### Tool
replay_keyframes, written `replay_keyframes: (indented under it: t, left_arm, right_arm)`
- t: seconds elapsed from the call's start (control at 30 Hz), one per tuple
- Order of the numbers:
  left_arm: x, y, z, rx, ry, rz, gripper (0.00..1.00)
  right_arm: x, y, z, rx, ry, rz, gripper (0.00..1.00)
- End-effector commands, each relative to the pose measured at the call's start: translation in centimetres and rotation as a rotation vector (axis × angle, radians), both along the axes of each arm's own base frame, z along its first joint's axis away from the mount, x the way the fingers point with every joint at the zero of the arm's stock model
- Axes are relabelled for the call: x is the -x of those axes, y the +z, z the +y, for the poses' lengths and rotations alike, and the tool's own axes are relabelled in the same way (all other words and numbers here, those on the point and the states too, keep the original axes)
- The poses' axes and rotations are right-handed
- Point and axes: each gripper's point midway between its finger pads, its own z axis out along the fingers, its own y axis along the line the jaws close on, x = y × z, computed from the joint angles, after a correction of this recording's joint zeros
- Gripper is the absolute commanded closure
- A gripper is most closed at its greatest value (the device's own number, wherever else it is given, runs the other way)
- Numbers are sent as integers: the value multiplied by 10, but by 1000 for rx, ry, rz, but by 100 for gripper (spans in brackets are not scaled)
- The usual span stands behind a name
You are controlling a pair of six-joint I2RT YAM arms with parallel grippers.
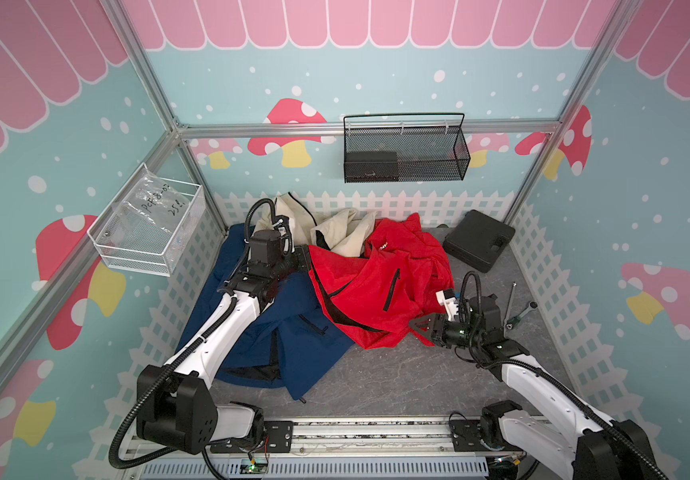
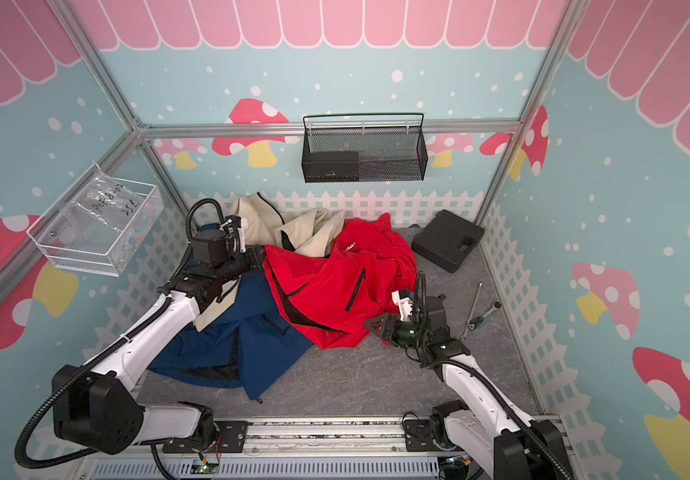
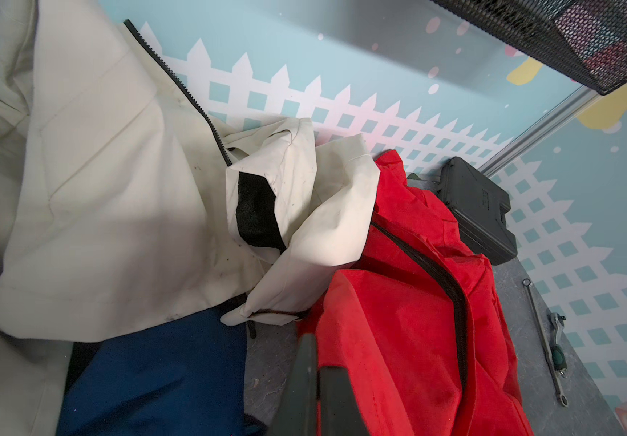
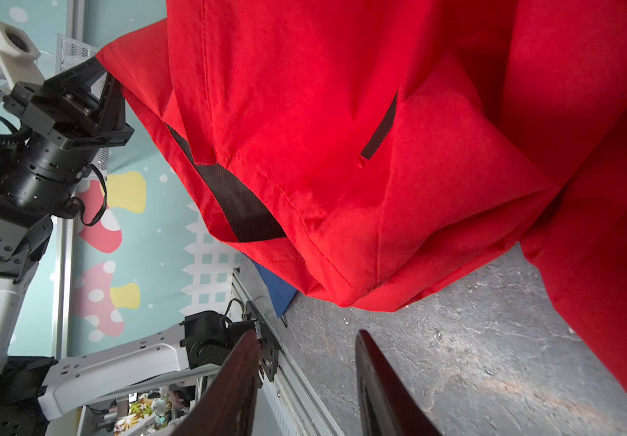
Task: Unzip the jacket
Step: Flatten out the jacket at the center of the board.
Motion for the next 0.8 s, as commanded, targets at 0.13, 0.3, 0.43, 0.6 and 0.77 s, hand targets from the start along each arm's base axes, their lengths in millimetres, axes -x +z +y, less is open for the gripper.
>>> replay_keyframes:
  t: [0.13, 0.3, 0.43, 0.6, 0.77]
  left_arm:
    - [6, 7, -1, -10, -11, -32, 100]
    - [6, 7, -1, -16, -14, -34, 100]
    - [6, 5, -2, -20, -16, -33, 100]
    - [8, 8, -3, -18, -24, -42, 100]
    - [9, 10, -7, 2, -43, -54, 100]
  right_arm:
    - [-5, -15, 0, -16, -46, 52, 57]
    - [-13, -18, 1, -15, -58, 41, 66]
    - [-18, -23, 5, -14, -51, 56, 65]
    - [-23, -30, 7, 0, -58, 84, 62]
    - [-31, -25, 8, -2, -73, 54, 62]
